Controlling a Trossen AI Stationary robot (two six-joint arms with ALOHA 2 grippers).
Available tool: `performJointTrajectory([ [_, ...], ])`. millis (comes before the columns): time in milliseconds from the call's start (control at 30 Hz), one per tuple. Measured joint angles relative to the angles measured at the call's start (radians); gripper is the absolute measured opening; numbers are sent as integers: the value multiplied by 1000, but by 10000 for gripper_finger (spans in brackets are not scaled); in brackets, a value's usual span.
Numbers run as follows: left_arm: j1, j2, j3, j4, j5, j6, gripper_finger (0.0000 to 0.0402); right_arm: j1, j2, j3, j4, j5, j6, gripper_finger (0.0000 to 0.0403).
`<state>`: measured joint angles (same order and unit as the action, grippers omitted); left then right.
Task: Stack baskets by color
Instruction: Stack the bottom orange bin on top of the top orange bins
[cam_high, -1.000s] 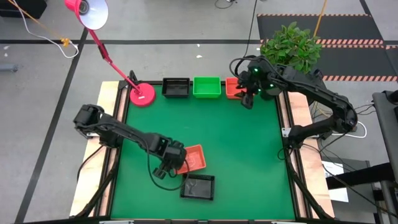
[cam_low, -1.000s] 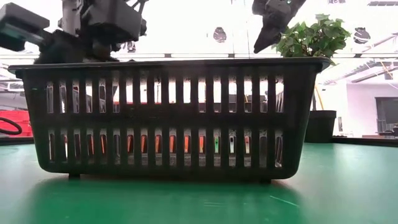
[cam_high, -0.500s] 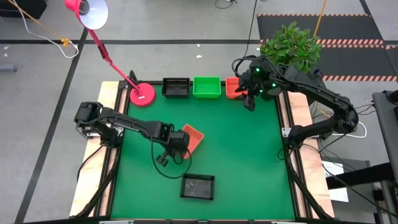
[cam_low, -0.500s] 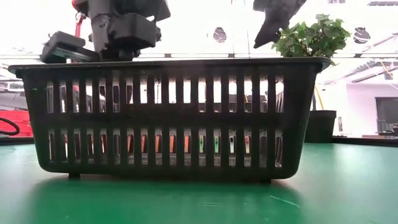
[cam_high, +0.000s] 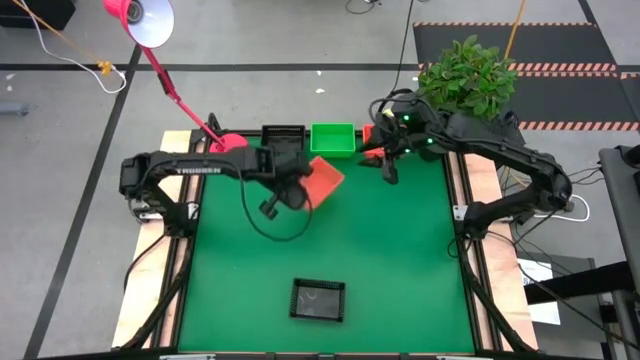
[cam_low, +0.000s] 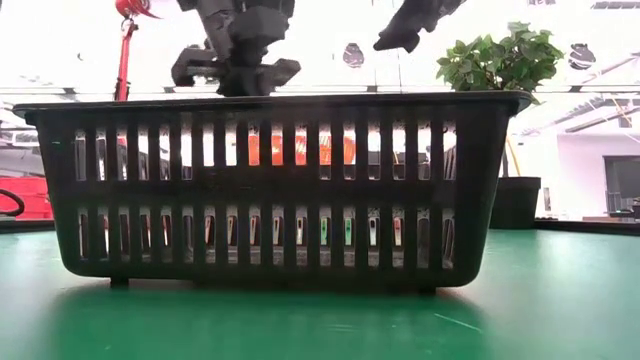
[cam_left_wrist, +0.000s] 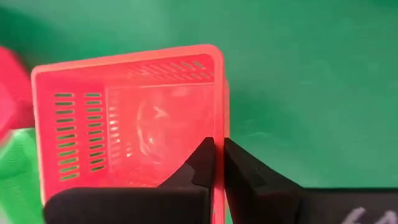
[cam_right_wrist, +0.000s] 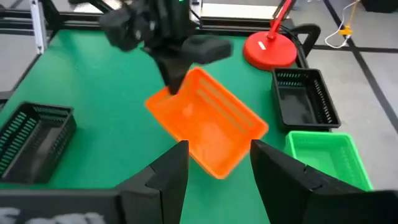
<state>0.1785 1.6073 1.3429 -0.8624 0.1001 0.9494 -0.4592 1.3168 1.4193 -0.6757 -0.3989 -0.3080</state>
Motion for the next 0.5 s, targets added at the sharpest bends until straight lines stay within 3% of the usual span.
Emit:
performJointTrajectory([
  [267, 101, 0, 124, -21, 0, 89, 16, 33, 95, 0, 17, 0, -6, 169],
  [500, 110, 0, 141, -53, 1, 167, 8, 49, 166, 0, 89, 3, -53, 169],
])
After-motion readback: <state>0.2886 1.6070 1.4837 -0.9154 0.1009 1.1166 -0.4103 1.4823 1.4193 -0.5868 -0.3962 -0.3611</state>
